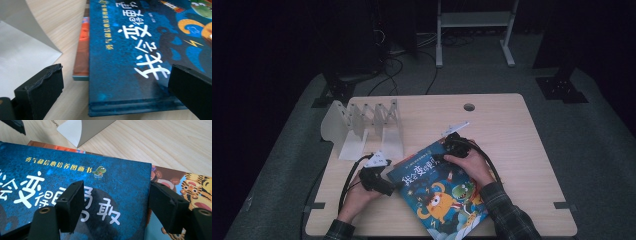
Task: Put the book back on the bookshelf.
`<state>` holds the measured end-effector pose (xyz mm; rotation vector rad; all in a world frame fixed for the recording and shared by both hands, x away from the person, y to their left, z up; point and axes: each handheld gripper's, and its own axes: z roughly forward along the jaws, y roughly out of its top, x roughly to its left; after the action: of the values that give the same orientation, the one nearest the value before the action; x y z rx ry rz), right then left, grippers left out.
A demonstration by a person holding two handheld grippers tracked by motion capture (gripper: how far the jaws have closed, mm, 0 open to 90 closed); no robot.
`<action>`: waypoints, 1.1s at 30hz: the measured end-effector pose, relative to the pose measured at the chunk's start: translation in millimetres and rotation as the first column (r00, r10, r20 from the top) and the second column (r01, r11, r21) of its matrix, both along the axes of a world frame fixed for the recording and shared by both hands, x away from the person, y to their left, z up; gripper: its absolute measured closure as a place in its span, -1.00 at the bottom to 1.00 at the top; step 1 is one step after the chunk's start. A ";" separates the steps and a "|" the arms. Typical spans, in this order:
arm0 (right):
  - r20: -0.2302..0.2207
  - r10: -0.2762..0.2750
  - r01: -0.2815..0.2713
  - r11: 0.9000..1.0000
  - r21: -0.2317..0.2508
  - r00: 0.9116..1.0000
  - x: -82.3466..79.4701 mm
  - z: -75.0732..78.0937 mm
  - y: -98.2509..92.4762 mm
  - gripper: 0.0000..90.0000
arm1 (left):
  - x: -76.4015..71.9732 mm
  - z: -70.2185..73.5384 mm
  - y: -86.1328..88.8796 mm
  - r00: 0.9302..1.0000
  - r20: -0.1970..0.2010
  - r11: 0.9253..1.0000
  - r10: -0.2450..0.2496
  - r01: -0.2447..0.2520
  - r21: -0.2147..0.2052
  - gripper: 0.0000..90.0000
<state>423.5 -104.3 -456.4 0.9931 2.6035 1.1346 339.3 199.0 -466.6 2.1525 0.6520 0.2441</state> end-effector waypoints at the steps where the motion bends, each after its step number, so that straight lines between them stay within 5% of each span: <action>1: 0.002 -0.002 0.002 1.000 -0.002 1.000 -0.6 0.4 0.2 -0.36 | -1.2 0.0 -0.8 1.000 0.000 1.000 -0.001 0.001 -0.001 -1.00; 13: 0.062 -0.067 0.064 0.997 0.053 0.996 -28.6 18.1 -55.7 -0.38 | -9.6 -3.1 1.9 0.998 -0.063 1.000 -0.011 0.010 -0.017 -1.00; 33: 0.108 -0.127 0.120 0.990 0.077 0.986 -111.7 4.4 -149.6 -0.41 | -11.0 -5.1 3.2 0.995 -0.094 0.999 -0.030 0.026 -0.045 -0.93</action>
<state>311.9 -253.9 -452.1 1.0559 2.3945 1.2212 328.3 202.2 -471.7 2.1397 0.6745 0.1118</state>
